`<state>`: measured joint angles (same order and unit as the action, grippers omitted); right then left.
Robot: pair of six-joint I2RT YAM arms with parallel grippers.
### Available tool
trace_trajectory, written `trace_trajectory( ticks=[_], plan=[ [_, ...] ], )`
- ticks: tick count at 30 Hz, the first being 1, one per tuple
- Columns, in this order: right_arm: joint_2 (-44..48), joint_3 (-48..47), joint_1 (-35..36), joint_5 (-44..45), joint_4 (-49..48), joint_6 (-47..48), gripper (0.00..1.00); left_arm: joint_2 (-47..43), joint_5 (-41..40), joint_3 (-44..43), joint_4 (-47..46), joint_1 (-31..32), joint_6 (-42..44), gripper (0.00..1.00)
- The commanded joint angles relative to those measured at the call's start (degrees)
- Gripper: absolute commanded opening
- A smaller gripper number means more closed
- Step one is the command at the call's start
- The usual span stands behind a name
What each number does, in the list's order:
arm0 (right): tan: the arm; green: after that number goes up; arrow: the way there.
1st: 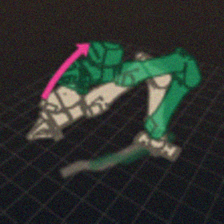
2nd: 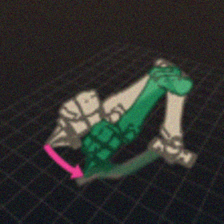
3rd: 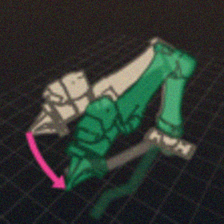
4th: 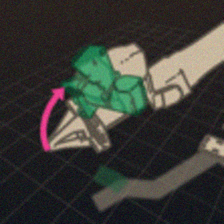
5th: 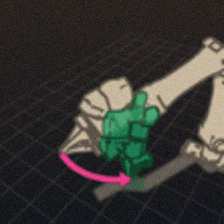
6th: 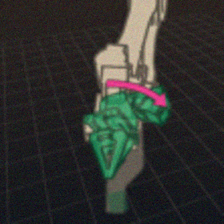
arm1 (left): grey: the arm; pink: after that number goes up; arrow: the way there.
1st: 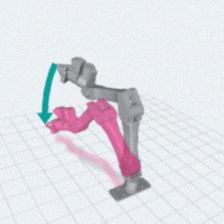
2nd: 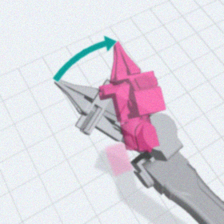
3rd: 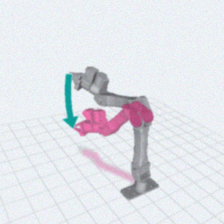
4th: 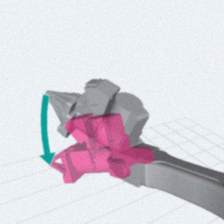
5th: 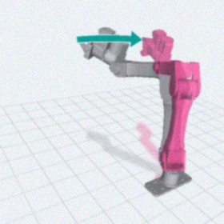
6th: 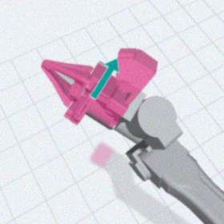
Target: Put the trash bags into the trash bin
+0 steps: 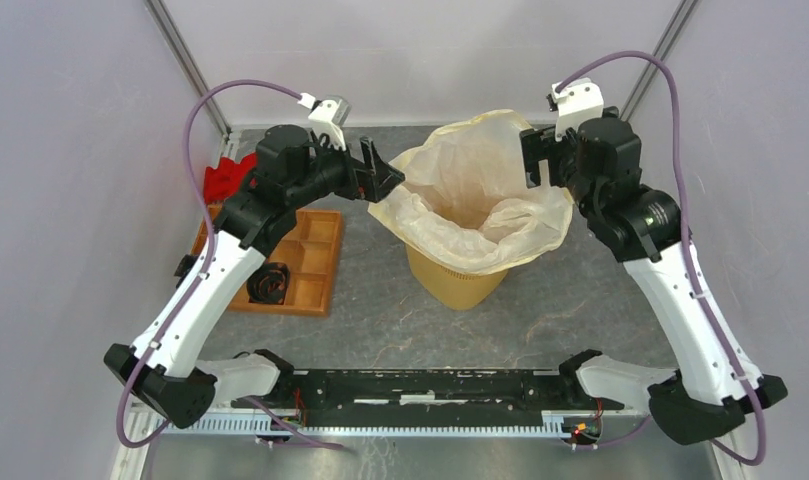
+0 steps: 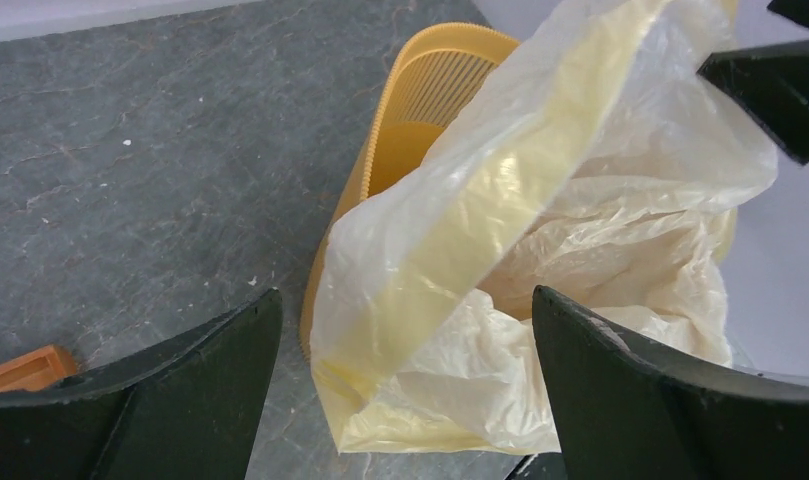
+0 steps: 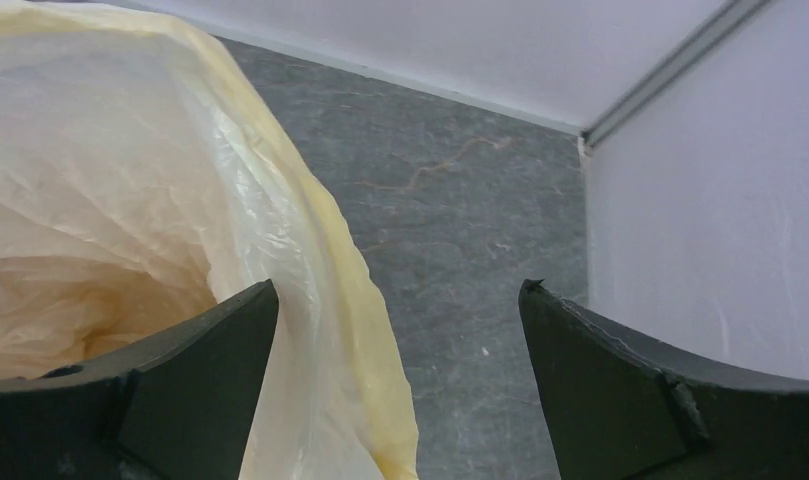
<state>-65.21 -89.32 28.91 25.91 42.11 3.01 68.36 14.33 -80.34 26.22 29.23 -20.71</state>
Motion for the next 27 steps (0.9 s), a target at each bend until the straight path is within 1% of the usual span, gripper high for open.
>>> trace_trajectory(
  ticks=[1,4,6,7,9,11,14,16,18,20,21,22,25,27],
  plan=[
    [-1.72,-4.18,-7.98,-19.68,-3.46,2.01,0.98,1.56,0.96,-5.17,0.61,0.65,6.54,1.00],
    [-1.00,-0.05,-14.87,-30.80,-7.49,-1.42,0.97,3.40,1.99,-6.32,0.73,0.86,7.24,1.00],
    [0.14,3.13,-19.40,-36.93,-10.83,-4.27,0.78,4.72,0.84,-7.04,0.97,0.85,6.76,0.98],
    [0.73,4.85,-21.16,-39.44,-12.32,-6.17,0.72,5.35,-0.36,-7.58,1.22,0.83,6.10,0.95],
    [1.29,7.41,-24.17,-45.06,-15.19,-8.01,0.68,7.06,-1.34,-9.23,1.36,0.82,4.54,0.90],
    [1.49,8.94,-25.78,-48.00,-16.49,-8.85,0.65,9.10,0.34,-10.92,1.42,0.83,4.08,0.85],
    [2.42,11.46,-27.23,-51.20,-19.21,-9.39,0.58,10.63,-1.22,-12.14,1.66,0.82,3.97,0.82],
    [2.46,12.48,-27.92,-52.95,-20.16,-9.88,0.49,11.67,-1.05,-12.81,1.40,0.83,4.20,0.80],
    [2.28,13.28,-27.95,-54.76,-21.19,-10.20,0.47,12.84,3.62,-13.50,1.18,0.82,4.83,0.88],
    [2.43,14.15,-27.95,-55.56,-21.64,-10.45,0.48,12.74,6.89,-13.39,1.07,1.18,6.39,0.96],
    [2.43,14.34,-27.94,-55.62,-21.57,-10.29,0.48,11.72,7.30,-12.70,0.62,1.64,7.64,0.99],
    [2.52,14.29,-27.97,-55.62,-21.23,-9.99,0.48,10.66,6.90,-11.14,-0.34,2.23,8.86,1.00],
    [3.10,14.39,-27.96,-55.56,-20.66,-9.43,0.49,4.38,2.24,-4.70,-6.92,3.84,12.51,1.00],
    [3.49,14.35,-27.97,-55.57,-20.71,-9.57,0.49,2.46,-4.62,-2.59,-10.17,7.66,16.94,1.00]
  ],
)
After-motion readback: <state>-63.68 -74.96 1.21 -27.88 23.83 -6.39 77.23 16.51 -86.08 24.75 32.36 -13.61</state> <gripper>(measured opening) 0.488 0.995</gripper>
